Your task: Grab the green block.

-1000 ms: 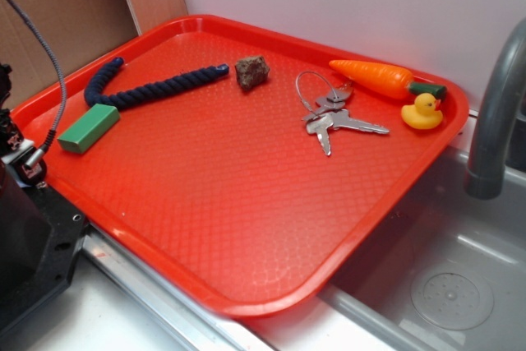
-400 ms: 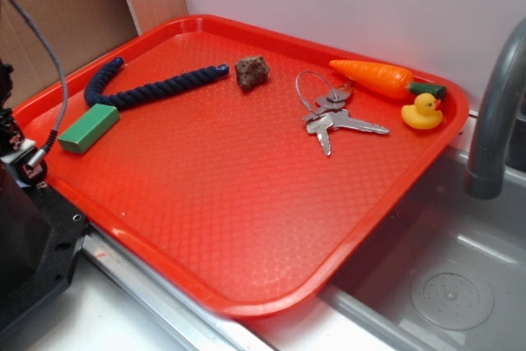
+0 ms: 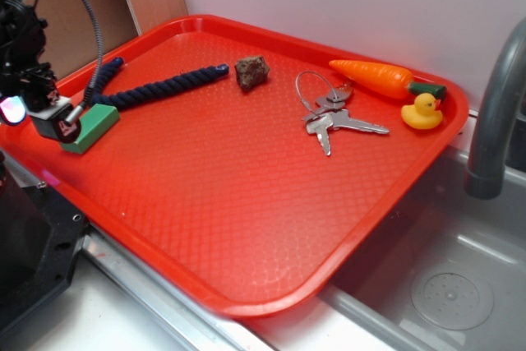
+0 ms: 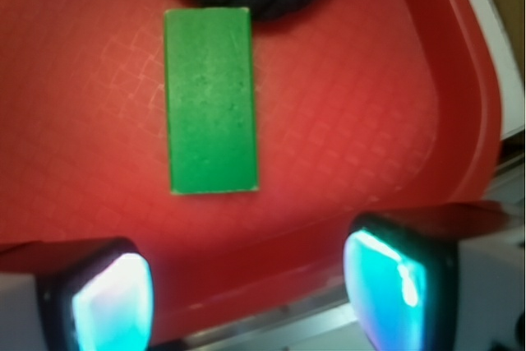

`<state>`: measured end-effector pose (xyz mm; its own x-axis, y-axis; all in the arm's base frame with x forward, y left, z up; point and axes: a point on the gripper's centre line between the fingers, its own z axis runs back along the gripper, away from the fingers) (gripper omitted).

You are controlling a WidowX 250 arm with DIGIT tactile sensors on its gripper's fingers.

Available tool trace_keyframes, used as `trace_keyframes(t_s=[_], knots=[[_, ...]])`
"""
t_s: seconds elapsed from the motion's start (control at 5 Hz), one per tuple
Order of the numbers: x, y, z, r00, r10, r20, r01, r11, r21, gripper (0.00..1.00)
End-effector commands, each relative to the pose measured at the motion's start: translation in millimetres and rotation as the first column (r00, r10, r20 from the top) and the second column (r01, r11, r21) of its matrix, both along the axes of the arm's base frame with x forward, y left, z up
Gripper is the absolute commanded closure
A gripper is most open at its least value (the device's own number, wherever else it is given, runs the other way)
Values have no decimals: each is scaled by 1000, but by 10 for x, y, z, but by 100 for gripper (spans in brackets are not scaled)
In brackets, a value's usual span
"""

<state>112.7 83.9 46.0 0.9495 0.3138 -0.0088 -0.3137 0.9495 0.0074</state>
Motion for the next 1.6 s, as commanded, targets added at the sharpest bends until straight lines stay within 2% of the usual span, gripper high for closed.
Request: trace_keyframes(t_s=[0.0, 0.2, 0.4, 0.6, 0.8, 1.4], knots=[[390, 227, -335, 998, 38, 47, -34, 996, -85, 0], [549, 139, -475, 997, 30, 65, -22, 993, -117, 0], [601, 50, -557, 999, 2, 45, 2, 996, -90, 0], [566, 21, -570, 999, -2, 35, 5, 997, -74, 0], [420, -26, -525, 1000, -10, 4, 10, 999, -42, 0], [180, -124, -392, 1000, 5, -14, -6, 998, -62, 0]])
